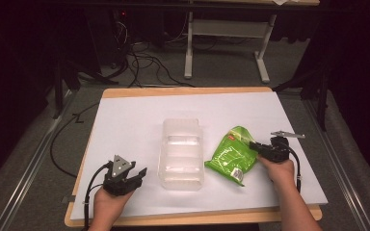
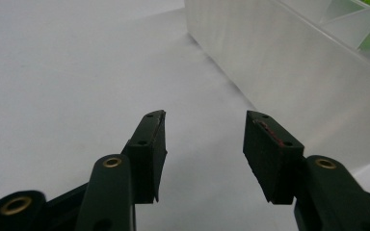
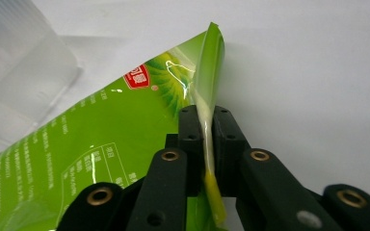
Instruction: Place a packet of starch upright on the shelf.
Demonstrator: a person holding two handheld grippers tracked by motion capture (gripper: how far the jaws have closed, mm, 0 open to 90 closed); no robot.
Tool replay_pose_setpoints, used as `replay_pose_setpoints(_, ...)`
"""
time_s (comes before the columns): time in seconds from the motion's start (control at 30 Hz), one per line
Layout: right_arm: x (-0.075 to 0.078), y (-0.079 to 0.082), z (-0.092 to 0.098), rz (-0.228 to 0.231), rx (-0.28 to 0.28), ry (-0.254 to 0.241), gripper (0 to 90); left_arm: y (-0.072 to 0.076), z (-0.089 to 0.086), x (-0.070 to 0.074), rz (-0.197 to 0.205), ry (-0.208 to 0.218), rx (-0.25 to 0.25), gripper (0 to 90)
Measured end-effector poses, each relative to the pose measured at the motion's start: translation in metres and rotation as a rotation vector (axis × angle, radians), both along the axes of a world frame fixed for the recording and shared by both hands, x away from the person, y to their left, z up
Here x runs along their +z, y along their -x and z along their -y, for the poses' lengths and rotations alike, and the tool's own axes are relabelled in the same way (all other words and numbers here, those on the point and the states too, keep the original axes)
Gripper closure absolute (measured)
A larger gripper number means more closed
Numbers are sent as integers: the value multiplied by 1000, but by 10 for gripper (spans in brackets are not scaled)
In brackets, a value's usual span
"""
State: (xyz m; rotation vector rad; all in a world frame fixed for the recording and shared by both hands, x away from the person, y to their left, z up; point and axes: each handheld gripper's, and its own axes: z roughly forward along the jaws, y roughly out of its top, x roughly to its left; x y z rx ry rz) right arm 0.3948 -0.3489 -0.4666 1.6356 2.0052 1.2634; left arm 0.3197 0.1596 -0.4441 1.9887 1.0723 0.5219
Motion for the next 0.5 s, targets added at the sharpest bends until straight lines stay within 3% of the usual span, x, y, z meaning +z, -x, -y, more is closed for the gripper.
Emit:
replay_pose_setpoints(0.23,32,20,-12,179,23,-27,880,0,-1,1,3,7,-1,505)
replay_pose_setpoints(0.3,35,22,-14,197,27,-28,881,0,-1,1,4,10,0,505)
replay_pose_setpoints(0.37,49,30,-25,262,53,-26,884,1,-2,2,8,12,-10,532)
replay_pose_setpoints(0.5,62,37,-34,315,80,-32,887,1,-1,1,10,13,-13,534)
